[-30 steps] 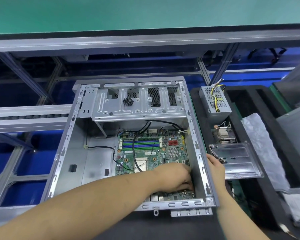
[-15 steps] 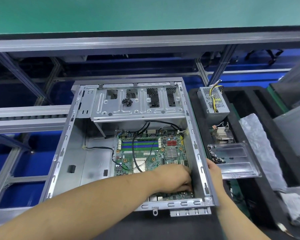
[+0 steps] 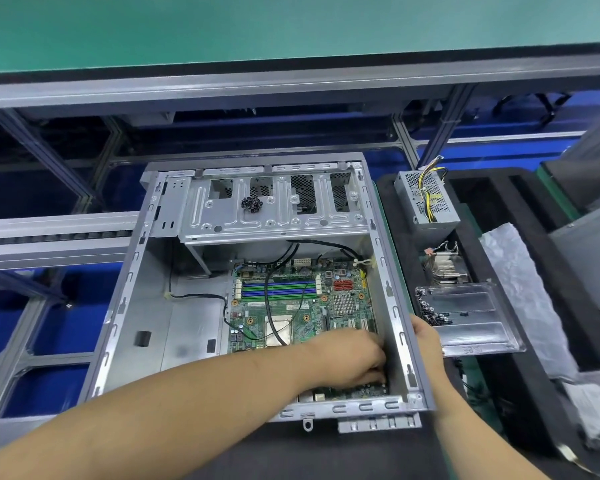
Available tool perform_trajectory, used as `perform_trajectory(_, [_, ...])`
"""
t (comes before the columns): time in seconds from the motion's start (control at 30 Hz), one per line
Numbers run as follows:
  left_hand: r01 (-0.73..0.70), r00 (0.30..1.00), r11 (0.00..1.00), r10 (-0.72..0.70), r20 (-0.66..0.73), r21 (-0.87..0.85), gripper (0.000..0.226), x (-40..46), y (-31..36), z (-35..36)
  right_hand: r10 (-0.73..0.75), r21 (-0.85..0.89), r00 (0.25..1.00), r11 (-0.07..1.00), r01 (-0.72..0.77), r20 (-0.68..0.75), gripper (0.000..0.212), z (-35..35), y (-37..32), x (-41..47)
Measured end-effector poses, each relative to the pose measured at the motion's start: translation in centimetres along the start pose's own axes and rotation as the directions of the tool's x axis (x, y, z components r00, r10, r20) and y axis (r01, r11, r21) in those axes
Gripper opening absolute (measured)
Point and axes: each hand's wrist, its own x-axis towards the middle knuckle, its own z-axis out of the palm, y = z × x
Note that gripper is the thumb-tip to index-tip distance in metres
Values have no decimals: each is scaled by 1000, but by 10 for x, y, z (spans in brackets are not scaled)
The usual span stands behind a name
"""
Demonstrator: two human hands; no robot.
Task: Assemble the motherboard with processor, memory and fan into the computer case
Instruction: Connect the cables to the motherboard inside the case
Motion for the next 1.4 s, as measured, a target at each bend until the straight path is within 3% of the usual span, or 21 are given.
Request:
perform_trajectory(0.23, [-3, 1000, 1000, 3, -18, -14, 29, -1, 4, -1, 8, 48, 1000, 999, -8, -8, 24, -1, 2, -2])
perform_trajectory(0.4, [7, 999, 1000, -6, -51, 6, 27, 0, 5, 0, -14, -33, 1000, 999, 13, -17, 33, -4, 5, 1])
perform_trajectory(0.57, [18, 998, 1000, -17, -56, 11, 26, 0, 2, 1, 21, 18, 1000, 1000, -21, -9, 4, -2, 6, 2])
perform_trajectory(0.73, [43, 998, 999, -42, -47, 22, 28, 2, 4, 3, 47, 27, 999, 999, -47, -3, 13, -3, 8, 5])
perform_trajectory(0.83, [50, 998, 999, -50, -39, 5, 27, 2, 3, 4, 49, 50, 999, 998, -49, 7, 6, -1, 4, 1])
perform_trajectory(1.13, [59, 997, 998, -59, -41, -18, 23, 5, 9, 1, 2, -7, 1000, 1000, -2, 0, 41, -3, 4, 2])
perform_trajectory(1.4, [64, 997, 998, -64, -40, 2, 25, 3, 5, 0, -33, -91, 999, 995, 31, -19, 44, -1, -5, -2])
